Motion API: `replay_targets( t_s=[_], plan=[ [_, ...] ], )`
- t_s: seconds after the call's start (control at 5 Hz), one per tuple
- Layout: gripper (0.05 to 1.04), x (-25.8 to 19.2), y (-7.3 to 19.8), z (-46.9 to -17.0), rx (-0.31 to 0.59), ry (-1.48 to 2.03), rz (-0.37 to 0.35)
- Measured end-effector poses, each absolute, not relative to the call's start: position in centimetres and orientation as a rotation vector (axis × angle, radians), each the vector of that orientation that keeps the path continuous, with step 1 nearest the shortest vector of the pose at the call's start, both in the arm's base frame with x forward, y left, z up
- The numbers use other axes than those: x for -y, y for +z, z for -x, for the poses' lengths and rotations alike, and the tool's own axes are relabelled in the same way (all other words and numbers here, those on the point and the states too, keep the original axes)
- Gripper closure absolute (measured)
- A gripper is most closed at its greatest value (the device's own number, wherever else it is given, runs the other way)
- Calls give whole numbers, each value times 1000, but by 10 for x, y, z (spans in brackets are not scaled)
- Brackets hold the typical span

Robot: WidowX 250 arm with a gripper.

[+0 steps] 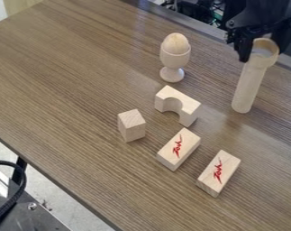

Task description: Picked a hollow circle and placed on top of a cylinder

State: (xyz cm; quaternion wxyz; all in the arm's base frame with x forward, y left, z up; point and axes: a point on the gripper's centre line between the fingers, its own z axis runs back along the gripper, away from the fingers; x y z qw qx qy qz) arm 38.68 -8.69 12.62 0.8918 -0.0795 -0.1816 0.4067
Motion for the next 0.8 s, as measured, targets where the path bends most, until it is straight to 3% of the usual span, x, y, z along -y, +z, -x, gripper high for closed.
replay_targets(
  t_s=[0.8],
  plan=[
    [310,84,119,-390,376,844,151]
  ],
)
